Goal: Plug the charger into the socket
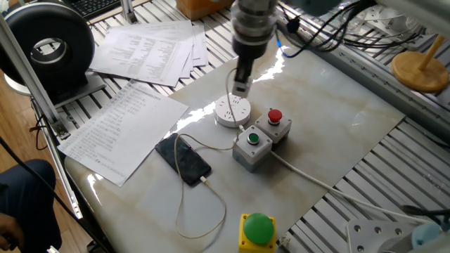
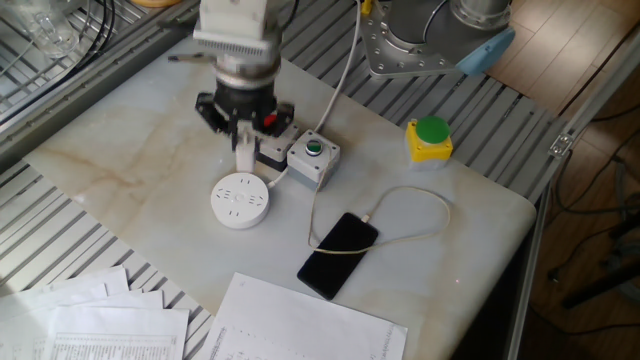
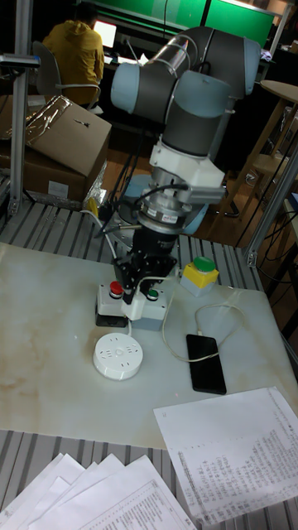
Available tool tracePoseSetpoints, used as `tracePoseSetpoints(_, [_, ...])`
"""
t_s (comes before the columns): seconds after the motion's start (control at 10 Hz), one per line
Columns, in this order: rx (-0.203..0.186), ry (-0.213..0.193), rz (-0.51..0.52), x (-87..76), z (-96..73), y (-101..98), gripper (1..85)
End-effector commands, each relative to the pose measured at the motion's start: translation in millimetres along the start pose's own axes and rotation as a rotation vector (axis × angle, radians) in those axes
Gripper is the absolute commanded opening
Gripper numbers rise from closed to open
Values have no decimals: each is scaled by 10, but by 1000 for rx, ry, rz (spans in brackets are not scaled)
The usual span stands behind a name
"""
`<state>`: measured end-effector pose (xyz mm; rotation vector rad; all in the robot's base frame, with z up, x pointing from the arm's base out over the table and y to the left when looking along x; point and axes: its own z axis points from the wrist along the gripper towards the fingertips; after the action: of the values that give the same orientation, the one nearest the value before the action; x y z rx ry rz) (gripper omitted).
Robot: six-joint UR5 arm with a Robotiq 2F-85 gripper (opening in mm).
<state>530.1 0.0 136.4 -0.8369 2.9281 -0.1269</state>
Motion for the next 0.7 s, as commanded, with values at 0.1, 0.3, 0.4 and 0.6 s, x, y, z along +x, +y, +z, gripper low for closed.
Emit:
tracePoseSetpoints(0.1, [-47,13,97,-121,24,149,13])
tracePoseSetpoints(0.3, [-42,-1,159,-160,24,135,13])
tracePoseSetpoints(0.4, [-21,-8,154,-173,26,80,13])
tracePoseSetpoints(0.6, [-27,-23,131,-212,110,62,13])
